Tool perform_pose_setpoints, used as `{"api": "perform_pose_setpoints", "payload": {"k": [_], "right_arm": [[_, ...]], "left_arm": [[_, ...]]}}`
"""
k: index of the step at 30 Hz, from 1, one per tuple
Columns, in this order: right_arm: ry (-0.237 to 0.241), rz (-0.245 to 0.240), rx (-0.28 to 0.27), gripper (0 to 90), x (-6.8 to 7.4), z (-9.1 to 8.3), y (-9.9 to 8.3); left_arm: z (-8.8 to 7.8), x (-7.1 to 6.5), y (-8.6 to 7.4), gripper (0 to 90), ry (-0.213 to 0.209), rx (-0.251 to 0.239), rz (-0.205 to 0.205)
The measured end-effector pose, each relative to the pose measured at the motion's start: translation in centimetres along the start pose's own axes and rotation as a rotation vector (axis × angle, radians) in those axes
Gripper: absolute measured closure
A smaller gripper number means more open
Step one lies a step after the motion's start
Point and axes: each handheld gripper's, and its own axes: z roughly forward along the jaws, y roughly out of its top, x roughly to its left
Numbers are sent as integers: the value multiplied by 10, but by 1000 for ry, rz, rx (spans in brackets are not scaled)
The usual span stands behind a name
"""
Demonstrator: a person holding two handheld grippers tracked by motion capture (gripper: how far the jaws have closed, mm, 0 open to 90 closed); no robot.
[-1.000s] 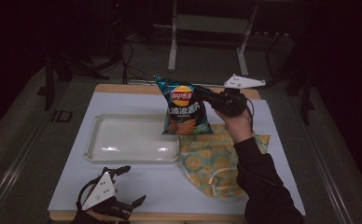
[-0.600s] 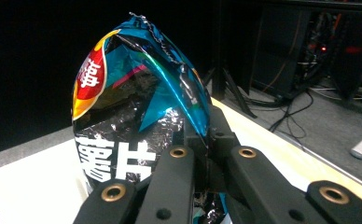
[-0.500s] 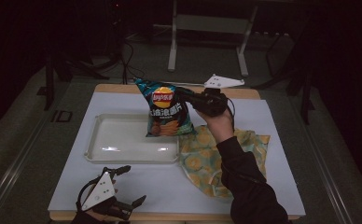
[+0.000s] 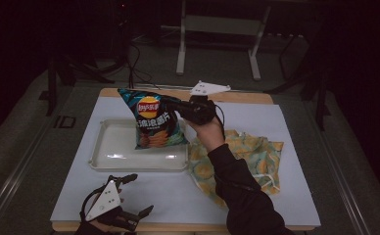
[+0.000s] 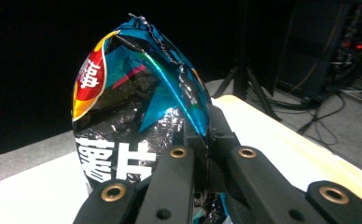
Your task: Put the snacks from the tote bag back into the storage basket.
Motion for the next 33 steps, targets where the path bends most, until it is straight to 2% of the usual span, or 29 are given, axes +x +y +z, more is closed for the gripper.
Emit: {"api": "perform_pose_setpoints", "payload": {"k": [7, 12, 17, 18, 22, 33], "right_arm": [[8, 12, -25, 900, 8, 20, 6], [13, 20, -26, 900, 12, 34, 1], [32, 44, -16, 900, 14, 46, -10], [34, 54, 0, 900, 14, 53, -17], [41, 83, 9, 900, 15, 61, -29], [52, 100, 71, 900, 19, 80, -59]], "left_arm": [[1, 0, 0, 2, -3, -1, -5], [-1, 0, 0, 2, -2, -6, -8], [-1, 0, 0, 2, -1, -6, -6], [-1, 0, 0, 2, -2, -4, -4], [-1, 0, 0, 2, -4, -5, -5], [-1, 0, 0, 2, -8, -8, -4]]}}
